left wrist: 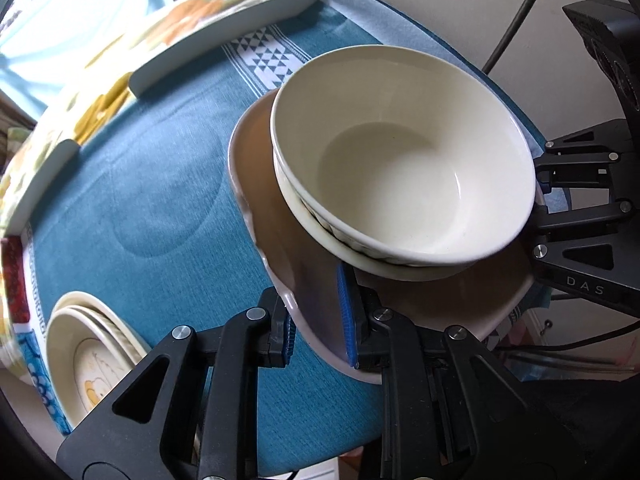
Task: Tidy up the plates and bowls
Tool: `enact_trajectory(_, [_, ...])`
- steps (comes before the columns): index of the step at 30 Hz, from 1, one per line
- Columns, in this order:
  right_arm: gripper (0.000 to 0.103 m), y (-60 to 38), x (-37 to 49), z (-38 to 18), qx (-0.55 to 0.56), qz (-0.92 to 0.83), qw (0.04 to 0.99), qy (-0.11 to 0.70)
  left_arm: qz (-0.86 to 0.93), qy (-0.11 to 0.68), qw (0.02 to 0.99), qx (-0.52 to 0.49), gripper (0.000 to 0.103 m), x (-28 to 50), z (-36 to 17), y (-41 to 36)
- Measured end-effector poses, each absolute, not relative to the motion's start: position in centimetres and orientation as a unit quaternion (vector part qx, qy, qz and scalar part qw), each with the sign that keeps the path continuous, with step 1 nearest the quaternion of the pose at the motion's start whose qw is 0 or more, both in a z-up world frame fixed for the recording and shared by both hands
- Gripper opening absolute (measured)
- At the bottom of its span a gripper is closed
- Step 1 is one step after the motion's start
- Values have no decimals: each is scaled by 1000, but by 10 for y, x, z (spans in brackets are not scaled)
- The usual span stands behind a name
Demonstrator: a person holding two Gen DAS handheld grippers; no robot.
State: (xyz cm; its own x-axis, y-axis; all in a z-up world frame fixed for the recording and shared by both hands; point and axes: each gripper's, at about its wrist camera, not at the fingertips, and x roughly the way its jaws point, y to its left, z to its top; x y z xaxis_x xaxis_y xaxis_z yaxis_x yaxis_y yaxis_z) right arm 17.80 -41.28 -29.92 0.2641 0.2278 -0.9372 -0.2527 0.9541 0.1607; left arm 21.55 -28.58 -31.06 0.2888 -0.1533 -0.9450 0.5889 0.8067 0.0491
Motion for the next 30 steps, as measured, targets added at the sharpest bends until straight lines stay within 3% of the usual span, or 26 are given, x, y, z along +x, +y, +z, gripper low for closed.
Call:
enact_trajectory(7, [16,-406,182,-286,-35,153,811,564,-221,534,796,179,16,215,-301,-281])
enact_trajectory(14, [16,-389,186,-246,-63,183,821,537,-185,515,822,158,16,207,-259,-257])
enact_trajectory(23, [16,-326,187,-199,-102,217,828,507,-149,495,846,133,16,193,-209,-189])
enact_trajectory(30, [16,-259,182,-197,-110,223,825,508,-145,498,844,133,16,185,-204,-118])
